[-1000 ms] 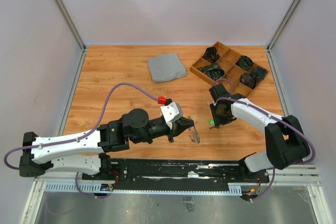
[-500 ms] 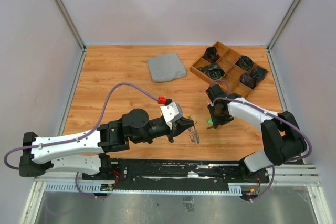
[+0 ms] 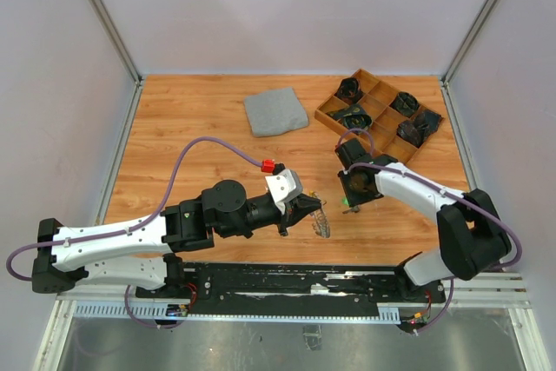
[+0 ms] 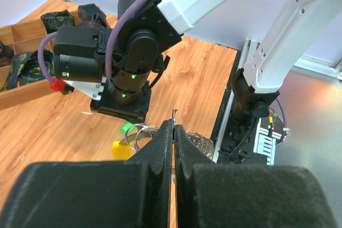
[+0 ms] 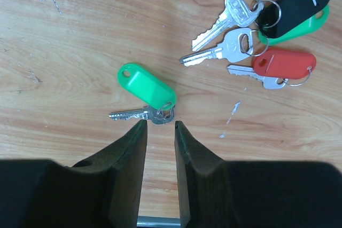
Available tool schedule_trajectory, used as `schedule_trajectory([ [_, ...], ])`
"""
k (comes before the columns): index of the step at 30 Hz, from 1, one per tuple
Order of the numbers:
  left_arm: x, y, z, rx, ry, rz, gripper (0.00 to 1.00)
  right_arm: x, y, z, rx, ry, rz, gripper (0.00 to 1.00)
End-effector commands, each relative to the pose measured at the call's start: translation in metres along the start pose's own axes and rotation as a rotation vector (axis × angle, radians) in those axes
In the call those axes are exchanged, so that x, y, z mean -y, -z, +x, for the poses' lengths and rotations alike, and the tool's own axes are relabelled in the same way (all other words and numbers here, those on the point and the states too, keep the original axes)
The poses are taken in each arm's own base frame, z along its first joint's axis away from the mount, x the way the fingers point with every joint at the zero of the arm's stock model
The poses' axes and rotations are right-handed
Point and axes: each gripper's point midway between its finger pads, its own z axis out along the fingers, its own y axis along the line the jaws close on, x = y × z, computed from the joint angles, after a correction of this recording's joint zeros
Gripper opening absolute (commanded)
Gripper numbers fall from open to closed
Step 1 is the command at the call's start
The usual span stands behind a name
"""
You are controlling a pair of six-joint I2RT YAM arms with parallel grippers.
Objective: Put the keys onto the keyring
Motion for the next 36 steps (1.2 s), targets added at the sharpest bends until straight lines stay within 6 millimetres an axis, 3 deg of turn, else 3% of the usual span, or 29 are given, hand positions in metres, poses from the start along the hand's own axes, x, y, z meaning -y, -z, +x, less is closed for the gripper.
schedule_trajectory([
  [1,0.001,0.000,-0.029,0.081,0.023,0.011,0.01,-0.005,-0.003,-0.002,-0.019,0.023,0.011,0.28],
  [25,0.001,0.000,-0.029,0.080,0.022,0.008,0.01,0.001,-0.017,0.007,-0.083,0.079,0.097,0.22],
  [36,0.002,-0.001,-0.030,0.083,0.019,0.013,0.00,0.003,-0.005,0.001,-0.041,0.075,0.095,0.02],
])
